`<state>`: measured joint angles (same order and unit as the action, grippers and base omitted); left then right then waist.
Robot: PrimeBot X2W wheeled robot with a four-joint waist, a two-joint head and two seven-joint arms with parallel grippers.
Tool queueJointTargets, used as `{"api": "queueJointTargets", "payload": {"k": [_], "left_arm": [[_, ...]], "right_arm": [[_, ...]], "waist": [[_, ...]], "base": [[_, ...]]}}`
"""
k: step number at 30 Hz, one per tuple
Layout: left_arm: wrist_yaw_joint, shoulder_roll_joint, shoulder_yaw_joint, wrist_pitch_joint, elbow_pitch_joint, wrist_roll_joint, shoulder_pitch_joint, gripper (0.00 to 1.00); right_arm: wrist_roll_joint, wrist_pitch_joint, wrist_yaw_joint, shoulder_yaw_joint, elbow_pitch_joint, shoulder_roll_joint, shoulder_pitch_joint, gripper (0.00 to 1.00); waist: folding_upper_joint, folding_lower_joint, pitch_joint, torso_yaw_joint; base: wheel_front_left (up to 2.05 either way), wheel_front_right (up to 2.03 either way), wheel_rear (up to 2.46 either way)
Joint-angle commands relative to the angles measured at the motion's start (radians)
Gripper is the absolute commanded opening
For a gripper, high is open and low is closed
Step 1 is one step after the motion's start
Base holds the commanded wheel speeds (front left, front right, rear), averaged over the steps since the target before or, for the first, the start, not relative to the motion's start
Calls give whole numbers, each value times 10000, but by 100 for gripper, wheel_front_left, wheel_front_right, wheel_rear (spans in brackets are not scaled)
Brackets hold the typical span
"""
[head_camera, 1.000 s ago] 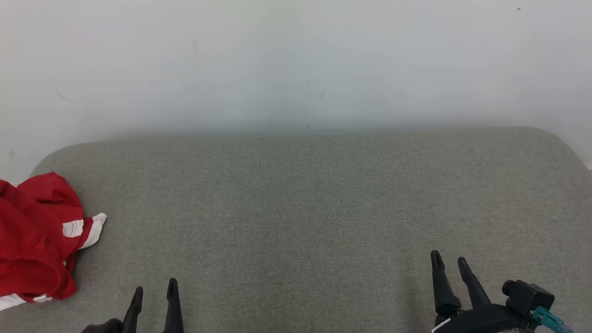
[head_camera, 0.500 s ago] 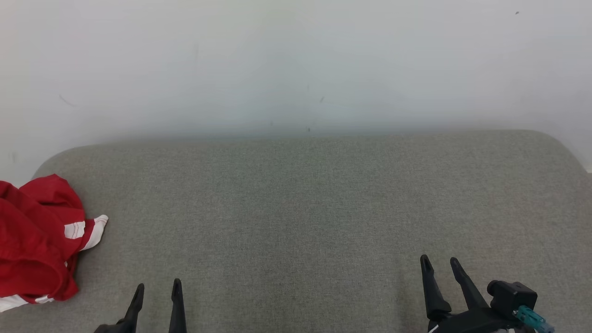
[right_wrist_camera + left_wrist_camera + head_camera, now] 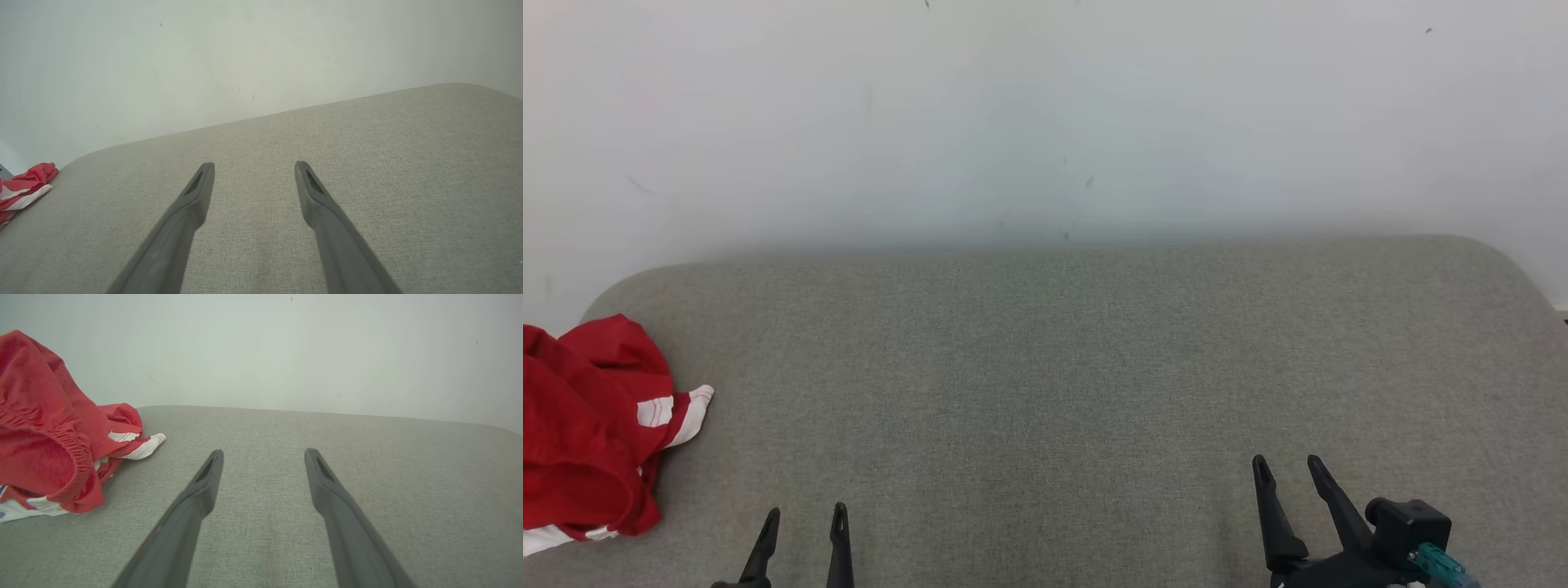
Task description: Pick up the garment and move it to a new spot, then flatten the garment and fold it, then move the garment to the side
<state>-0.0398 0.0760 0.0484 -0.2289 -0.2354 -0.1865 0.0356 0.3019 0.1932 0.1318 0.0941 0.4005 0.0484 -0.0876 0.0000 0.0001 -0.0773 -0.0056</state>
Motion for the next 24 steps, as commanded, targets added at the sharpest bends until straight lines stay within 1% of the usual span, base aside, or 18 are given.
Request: {"api": "queueJointTargets", "payload": {"k": [1, 7, 15, 20, 24], "left_arm": [[42, -7, -37, -106, -14, 199, 70, 100], [13, -84, -179, -206, -188, 340, 98, 100], [-181, -182, -322, -368, -411, 370, 104, 100], [-341, -230, -445, -373, -564, -175, 103, 100], [-389, -253, -448, -373, -653, -394, 89, 100]], "right_arm": [[-211, 71, -18, 30, 11, 26, 15, 100], [-492, 162, -19, 78, 87, 29, 38, 100], [-708, 283, -20, 167, 212, 32, 45, 100], [-576, 311, -21, 215, 260, 33, 51, 100], [-785, 339, -21, 156, 284, 31, 74, 100]], "waist": [[0, -1, -14, -5], [0, -1, -67, -21], [0, -1, -130, -40], [0, -1, -162, -31], [0, -1, -185, -16]], "base": [[0, 0, 0], [0, 0, 0], [0, 0, 0], [0, 0, 0], [0, 0, 0]]}}
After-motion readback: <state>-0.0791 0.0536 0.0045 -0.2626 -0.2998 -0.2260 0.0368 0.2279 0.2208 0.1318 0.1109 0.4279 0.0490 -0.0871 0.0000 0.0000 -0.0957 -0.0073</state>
